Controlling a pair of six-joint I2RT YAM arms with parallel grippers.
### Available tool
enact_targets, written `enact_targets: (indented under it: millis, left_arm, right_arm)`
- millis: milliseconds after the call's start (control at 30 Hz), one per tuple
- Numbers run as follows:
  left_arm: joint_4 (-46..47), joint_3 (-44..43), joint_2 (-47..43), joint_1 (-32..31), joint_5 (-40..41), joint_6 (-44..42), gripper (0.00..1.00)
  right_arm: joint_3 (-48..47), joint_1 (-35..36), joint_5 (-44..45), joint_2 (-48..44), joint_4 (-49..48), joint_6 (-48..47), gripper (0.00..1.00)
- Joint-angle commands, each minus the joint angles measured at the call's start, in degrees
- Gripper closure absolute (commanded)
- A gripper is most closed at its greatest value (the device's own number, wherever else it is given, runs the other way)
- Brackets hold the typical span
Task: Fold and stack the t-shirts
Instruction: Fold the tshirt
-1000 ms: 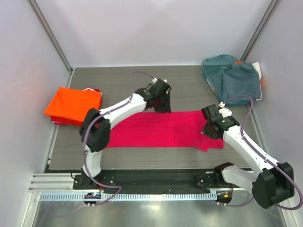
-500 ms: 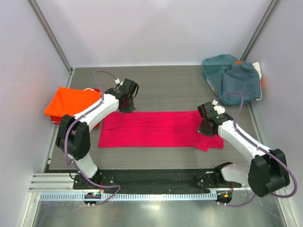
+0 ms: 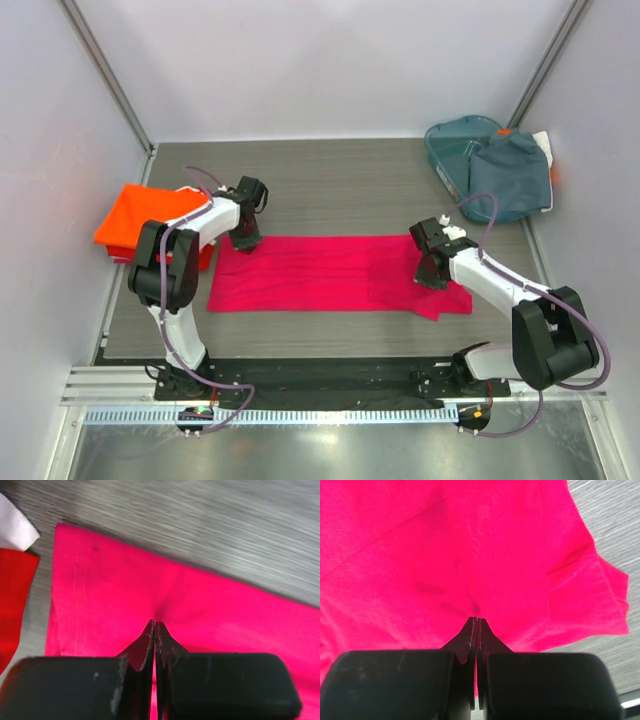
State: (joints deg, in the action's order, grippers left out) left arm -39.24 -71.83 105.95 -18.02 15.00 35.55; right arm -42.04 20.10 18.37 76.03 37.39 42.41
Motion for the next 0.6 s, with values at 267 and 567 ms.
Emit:
enact_targets:
  millis: [267,567]
  left_arm:
    - [3.65,8.26,2.78,1.59,-7.36,3.47,1.0]
    - [7.78,27.85,-12.6,-4.37,-13.24,7.25,1.0]
  right_arm:
    - [-3.13,-1.99,0.09,11.31,-7.85,-6.46,0.99]
    - [-19.9,-3.93,-2.28,28.89,-9.79,-9.8,0.99]
